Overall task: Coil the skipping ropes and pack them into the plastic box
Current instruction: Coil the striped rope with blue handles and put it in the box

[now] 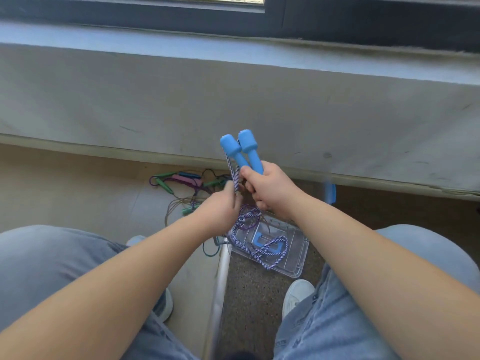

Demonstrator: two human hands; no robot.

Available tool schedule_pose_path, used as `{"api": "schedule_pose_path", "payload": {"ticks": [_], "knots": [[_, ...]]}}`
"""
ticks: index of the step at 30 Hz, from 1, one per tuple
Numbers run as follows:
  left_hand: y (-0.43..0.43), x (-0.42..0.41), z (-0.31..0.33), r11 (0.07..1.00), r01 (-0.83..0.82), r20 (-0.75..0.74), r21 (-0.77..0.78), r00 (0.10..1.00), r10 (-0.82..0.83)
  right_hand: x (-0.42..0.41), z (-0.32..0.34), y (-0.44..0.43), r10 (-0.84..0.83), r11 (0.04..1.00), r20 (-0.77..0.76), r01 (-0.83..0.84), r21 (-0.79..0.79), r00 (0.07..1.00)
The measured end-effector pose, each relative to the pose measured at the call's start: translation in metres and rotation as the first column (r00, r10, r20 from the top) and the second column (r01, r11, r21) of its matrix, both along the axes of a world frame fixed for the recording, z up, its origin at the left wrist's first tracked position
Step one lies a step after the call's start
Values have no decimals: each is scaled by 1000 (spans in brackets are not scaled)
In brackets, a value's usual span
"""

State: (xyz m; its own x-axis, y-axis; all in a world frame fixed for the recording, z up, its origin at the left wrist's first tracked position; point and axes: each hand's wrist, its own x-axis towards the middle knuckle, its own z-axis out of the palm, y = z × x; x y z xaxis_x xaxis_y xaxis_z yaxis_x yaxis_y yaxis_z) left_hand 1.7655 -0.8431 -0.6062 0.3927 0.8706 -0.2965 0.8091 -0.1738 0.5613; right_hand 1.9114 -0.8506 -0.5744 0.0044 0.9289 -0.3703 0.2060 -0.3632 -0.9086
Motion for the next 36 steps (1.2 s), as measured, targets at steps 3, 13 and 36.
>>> {"api": "schedule_pose_path", "payload": {"ticks": [3, 13, 36], "knots": [[-1, -1, 7, 919, 376, -315, 118, 892, -324, 13, -9, -1, 208, 961, 668, -275, -5, 715], [39, -33, 31, 764, 537, -315, 358, 840, -442, 4, -15, -19, 568, 589, 810, -760, -276, 146], [18, -26, 10, 801, 514, -330, 305, 847, -418, 11, -28, -3, 336, 903, 865, -388, -184, 371]]}}
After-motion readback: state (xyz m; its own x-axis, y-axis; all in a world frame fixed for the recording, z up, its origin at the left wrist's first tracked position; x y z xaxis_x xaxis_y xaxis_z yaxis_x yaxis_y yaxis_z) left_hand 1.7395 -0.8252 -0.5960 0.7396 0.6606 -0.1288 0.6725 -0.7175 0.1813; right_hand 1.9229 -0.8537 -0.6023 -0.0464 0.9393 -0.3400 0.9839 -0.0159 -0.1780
